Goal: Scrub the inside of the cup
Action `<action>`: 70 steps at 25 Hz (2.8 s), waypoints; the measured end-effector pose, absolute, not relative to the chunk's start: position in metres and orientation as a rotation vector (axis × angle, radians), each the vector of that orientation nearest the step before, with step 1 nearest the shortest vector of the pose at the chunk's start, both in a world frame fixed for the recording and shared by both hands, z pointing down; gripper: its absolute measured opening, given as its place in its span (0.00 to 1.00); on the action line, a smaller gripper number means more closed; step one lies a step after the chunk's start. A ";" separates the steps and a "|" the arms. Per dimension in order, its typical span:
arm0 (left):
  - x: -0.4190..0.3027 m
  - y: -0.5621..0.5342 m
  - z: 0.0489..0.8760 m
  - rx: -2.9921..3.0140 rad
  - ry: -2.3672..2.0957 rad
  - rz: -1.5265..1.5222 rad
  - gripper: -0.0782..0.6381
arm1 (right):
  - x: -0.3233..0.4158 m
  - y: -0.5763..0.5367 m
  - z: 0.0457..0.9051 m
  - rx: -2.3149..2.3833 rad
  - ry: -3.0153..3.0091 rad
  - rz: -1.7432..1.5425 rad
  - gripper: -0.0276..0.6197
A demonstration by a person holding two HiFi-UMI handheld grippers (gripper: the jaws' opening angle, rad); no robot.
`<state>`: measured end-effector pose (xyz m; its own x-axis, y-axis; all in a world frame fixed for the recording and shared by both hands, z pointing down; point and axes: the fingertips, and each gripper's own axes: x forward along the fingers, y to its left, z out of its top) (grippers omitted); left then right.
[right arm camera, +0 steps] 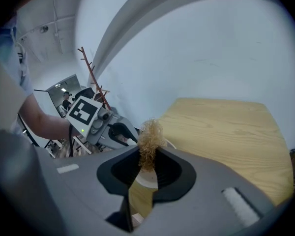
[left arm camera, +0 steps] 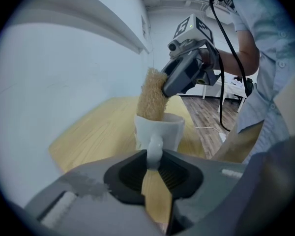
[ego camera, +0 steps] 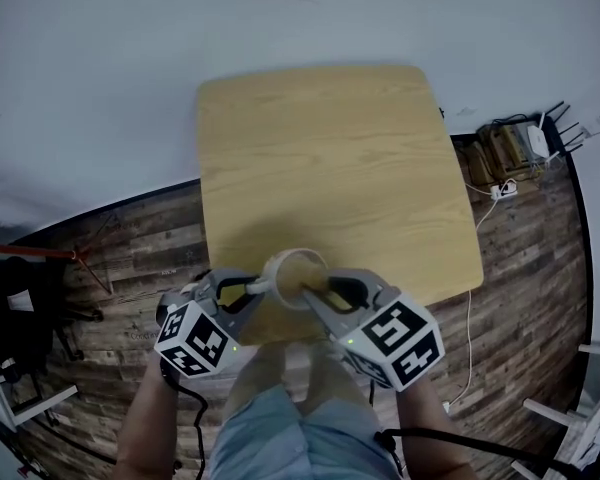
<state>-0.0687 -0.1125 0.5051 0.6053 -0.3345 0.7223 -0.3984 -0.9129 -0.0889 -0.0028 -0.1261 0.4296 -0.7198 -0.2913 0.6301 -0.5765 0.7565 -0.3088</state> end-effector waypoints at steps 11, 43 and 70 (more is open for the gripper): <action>-0.084 -0.101 0.534 2.703 -0.623 1.150 0.24 | 0.004 -0.133 0.403 0.800 -2.404 0.552 0.15; -0.129 -0.118 0.353 2.745 -1.270 0.734 0.28 | -0.011 -0.178 0.322 0.930 -2.645 0.424 0.16; -0.071 -0.176 0.204 2.512 -1.935 0.052 0.14 | -0.014 -0.186 0.236 1.092 -2.803 0.068 0.15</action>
<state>-0.0711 -0.1759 0.2044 0.2549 -0.9669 0.0077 -0.9660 -0.2550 -0.0437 -0.0142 -0.1865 0.2364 -0.7291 -0.6700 0.1399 -0.6760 0.7369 0.0059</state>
